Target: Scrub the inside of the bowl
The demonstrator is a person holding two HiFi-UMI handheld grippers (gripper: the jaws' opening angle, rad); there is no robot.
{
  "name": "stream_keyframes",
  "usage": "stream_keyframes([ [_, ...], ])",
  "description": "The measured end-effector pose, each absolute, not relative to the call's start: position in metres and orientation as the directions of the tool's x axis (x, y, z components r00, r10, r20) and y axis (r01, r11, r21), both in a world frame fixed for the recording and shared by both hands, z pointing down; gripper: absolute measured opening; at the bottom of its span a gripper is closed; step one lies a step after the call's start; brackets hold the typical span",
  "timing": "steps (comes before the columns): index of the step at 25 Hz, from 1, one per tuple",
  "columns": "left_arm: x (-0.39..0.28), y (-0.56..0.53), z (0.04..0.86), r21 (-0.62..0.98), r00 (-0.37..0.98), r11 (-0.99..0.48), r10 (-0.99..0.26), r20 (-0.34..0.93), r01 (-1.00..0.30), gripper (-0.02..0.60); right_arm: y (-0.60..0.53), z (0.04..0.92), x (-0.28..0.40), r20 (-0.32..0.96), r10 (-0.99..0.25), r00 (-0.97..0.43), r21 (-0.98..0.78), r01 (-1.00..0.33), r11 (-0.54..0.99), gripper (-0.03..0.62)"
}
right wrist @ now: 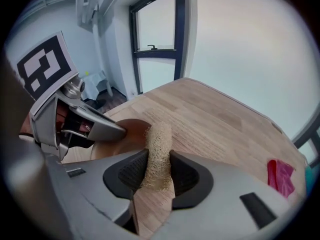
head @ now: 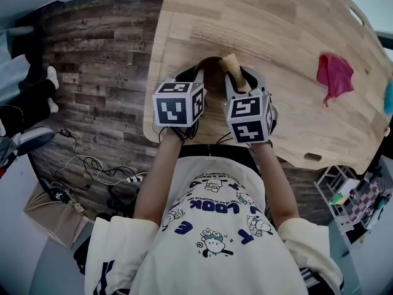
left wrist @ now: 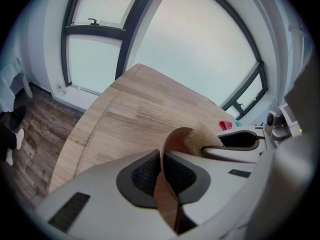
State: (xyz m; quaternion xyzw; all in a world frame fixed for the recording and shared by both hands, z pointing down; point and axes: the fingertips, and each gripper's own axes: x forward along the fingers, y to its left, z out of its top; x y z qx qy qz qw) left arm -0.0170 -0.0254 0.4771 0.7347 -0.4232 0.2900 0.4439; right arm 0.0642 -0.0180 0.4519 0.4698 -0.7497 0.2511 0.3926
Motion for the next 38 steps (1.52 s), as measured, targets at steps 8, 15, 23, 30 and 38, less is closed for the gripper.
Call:
stream_keyframes([
  [8, -0.02, -0.027, 0.477, 0.445, 0.475, -0.172, -0.39, 0.789, -0.879, 0.051, -0.009, 0.447, 0.067, 0.809, -0.555, -0.195, -0.037, -0.959, 0.282, 0.124],
  [15, -0.021, -0.026, 0.478, 0.446, 0.46, -0.136, -0.414, 0.786, -0.885, 0.052, 0.002, 0.449, 0.072, 0.803, -0.569, -0.178, -0.103, -0.981, 0.162, 0.124],
  [23, -0.023, -0.026, 0.478, 0.44, 0.437, -0.102, -0.436, 0.787, -0.892, 0.054, 0.008, 0.448, 0.071, 0.8, -0.579, -0.156, -0.136, -0.988, 0.079, 0.124],
  [30, -0.025, -0.021, 0.48, 0.444, 0.409, -0.026, -0.44, 0.799, -0.895, 0.052, 0.008, 0.445, 0.071, 0.797, -0.587, -0.145, -0.111, -0.989, 0.094, 0.124],
  [38, -0.029, -0.017, 0.474, 0.435, 0.363, 0.04, -0.485, 0.796, -0.9, 0.052, 0.01, 0.439, 0.07, 0.795, -0.592, -0.134, -0.105, -0.991, 0.084, 0.124],
])
